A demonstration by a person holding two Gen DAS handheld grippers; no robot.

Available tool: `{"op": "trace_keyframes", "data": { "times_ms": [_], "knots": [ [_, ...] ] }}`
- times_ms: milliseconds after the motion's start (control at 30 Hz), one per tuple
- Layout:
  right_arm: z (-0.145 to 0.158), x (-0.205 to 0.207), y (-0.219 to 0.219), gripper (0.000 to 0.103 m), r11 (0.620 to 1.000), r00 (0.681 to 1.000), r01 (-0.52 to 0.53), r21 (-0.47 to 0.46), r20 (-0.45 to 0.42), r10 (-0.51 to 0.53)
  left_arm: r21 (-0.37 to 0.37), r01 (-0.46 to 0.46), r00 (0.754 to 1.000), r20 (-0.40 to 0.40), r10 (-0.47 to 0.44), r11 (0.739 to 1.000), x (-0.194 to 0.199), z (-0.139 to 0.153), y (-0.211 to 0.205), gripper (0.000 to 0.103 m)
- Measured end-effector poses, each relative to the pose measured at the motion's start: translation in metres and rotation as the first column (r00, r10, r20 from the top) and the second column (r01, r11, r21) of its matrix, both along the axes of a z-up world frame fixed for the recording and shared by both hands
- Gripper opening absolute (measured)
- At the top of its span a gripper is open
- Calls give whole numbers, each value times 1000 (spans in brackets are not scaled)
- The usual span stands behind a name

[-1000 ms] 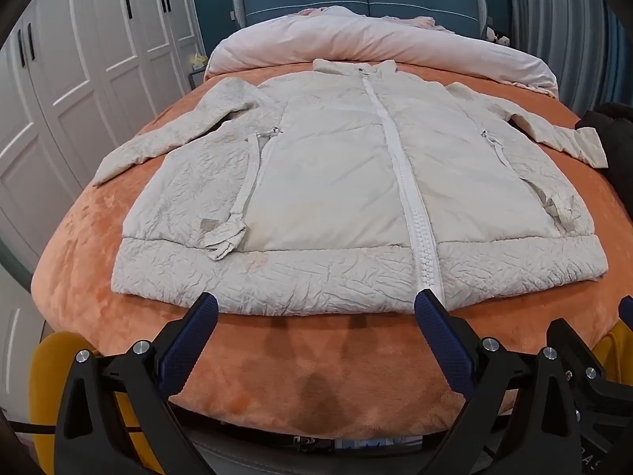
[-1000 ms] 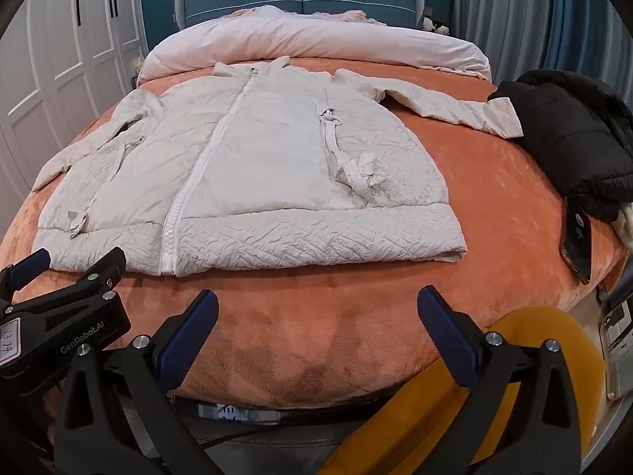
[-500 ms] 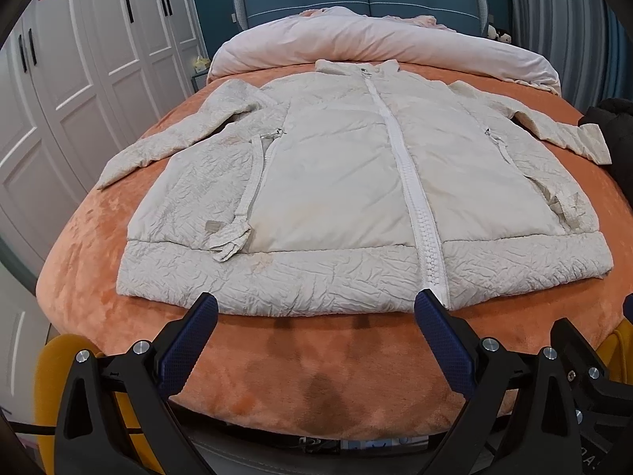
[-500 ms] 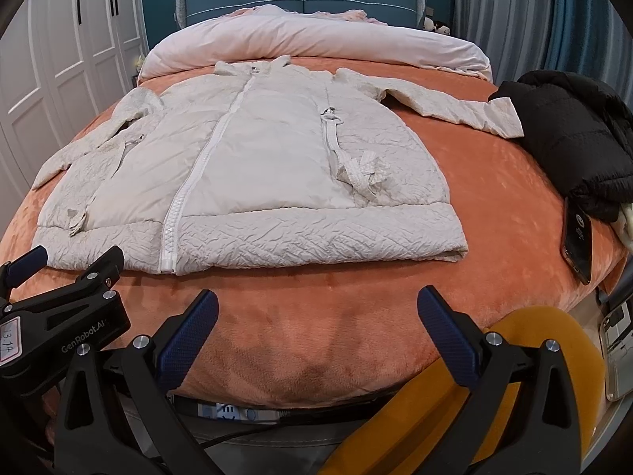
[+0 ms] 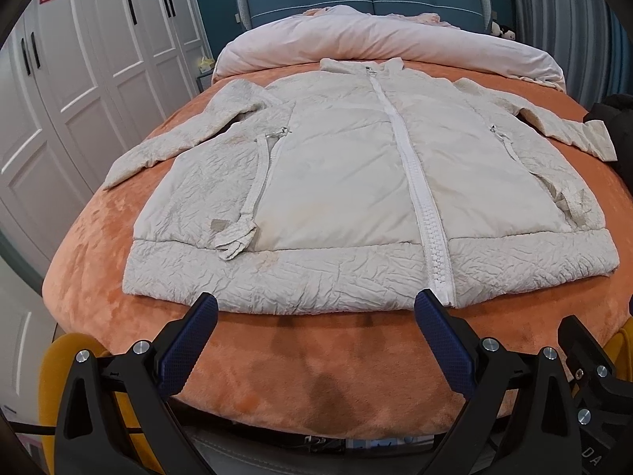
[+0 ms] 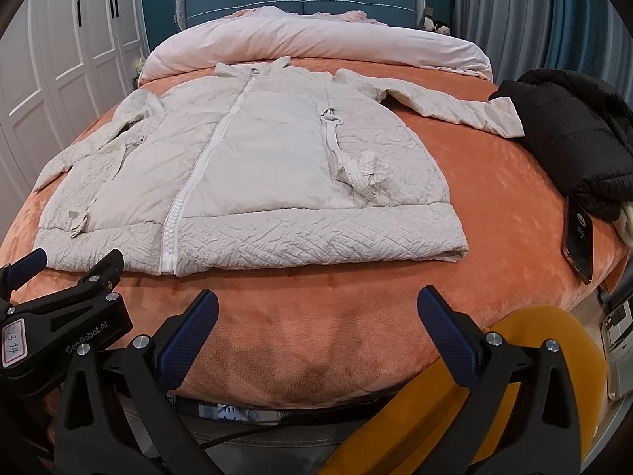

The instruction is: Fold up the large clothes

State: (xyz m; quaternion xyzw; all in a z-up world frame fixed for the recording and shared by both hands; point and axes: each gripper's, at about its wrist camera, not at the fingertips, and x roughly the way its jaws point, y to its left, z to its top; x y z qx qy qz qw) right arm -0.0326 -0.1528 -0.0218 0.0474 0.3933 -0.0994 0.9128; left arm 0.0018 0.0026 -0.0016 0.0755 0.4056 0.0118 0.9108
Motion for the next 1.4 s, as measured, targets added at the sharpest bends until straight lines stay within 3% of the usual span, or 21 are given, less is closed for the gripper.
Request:
{"op": "trace_keyframes", "data": {
  "times_ms": [1400],
  "knots": [
    [-1, 0, 7, 98, 999, 1000, -29, -24, 12, 29, -11, -6, 1000, -9, 6, 1000, 1, -5, 5, 97]
  ]
}}
